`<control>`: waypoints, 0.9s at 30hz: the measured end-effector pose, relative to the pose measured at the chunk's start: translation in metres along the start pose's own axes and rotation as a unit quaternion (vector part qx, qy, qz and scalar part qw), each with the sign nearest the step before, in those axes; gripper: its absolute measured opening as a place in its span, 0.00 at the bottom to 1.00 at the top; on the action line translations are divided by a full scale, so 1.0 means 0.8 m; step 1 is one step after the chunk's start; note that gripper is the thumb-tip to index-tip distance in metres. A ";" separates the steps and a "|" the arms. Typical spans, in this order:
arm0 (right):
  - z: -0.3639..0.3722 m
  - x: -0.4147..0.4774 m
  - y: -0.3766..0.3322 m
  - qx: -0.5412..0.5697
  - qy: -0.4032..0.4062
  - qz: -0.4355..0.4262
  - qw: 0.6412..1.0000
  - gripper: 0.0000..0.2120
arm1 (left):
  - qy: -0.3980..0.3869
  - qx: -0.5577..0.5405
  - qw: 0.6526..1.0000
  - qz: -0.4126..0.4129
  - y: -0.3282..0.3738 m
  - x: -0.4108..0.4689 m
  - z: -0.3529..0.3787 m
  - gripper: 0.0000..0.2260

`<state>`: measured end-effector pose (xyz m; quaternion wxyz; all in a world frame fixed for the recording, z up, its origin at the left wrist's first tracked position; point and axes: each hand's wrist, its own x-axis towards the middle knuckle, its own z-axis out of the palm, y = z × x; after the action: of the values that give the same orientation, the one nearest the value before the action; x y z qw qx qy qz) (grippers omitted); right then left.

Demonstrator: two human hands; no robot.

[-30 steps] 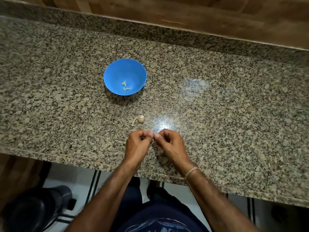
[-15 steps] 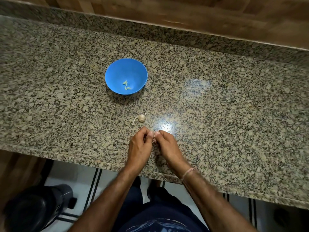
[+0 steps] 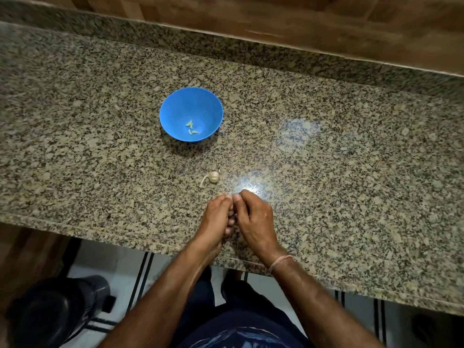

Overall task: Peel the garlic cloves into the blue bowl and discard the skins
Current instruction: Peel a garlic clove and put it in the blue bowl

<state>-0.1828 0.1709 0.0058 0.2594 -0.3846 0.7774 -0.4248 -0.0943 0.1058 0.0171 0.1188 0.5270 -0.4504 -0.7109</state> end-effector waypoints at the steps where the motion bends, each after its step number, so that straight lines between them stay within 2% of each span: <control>1: 0.000 0.001 0.003 -0.001 0.002 0.000 1.000 0.15 | -0.006 -0.022 1.000 -0.009 0.000 0.003 0.000 0.12; 3: 0.000 0.003 0.008 -0.004 -0.003 -0.005 1.000 0.15 | -0.007 -0.028 0.999 -0.020 -0.001 0.005 0.001 0.12; 7: -0.004 0.005 0.016 -0.108 0.002 -0.069 0.992 0.15 | -0.019 -0.108 0.991 -0.078 -0.003 0.002 -0.002 0.14; 9: -0.006 0.006 0.014 -0.055 -0.026 0.000 0.998 0.16 | 0.012 0.027 1.000 0.002 -0.006 -0.001 -0.002 0.14; 10: -0.006 0.006 0.011 0.035 -0.054 0.071 0.995 0.16 | 0.045 0.145 0.985 0.077 -0.011 0.000 -0.004 0.13; 11: -0.008 0.005 0.005 0.134 -0.088 0.145 0.976 0.16 | 0.072 0.245 0.956 0.146 -0.015 0.001 -0.007 0.12; 13: -0.010 0.005 -0.002 0.253 -0.132 0.245 0.926 0.16 | 0.092 0.299 0.926 0.212 -0.016 0.003 -0.013 0.11; 14: -0.010 0.006 -0.002 0.247 -0.141 0.248 0.926 0.17 | 0.089 0.273 0.938 0.196 -0.017 0.004 -0.014 0.11; 16: -0.009 0.007 0.000 0.174 -0.109 0.197 0.959 0.18 | 0.075 0.181 0.971 0.138 -0.016 0.004 -0.011 0.12; 17: -0.009 0.007 0.002 0.171 -0.087 0.190 0.963 0.17 | 0.079 0.164 0.975 0.124 -0.014 0.003 -0.009 0.12; 19: -0.010 0.008 0.003 0.230 -0.070 0.209 0.948 0.15 | 0.085 0.164 0.975 0.120 -0.015 0.004 -0.006 0.13; 22: -0.020 0.008 0.003 0.290 -0.108 0.219 0.925 0.11 | 0.089 0.127 0.982 0.111 -0.018 0.008 -0.012 0.14; 27: -0.024 0.017 0.002 0.283 -0.120 0.239 0.921 0.07 | 0.113 0.185 0.963 0.162 -0.016 0.012 -0.017 0.12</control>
<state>-0.2051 0.1691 0.0126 0.5421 -0.1461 0.6569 -0.5033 -0.0830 0.0999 0.0007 0.1826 0.5370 -0.6371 -0.5219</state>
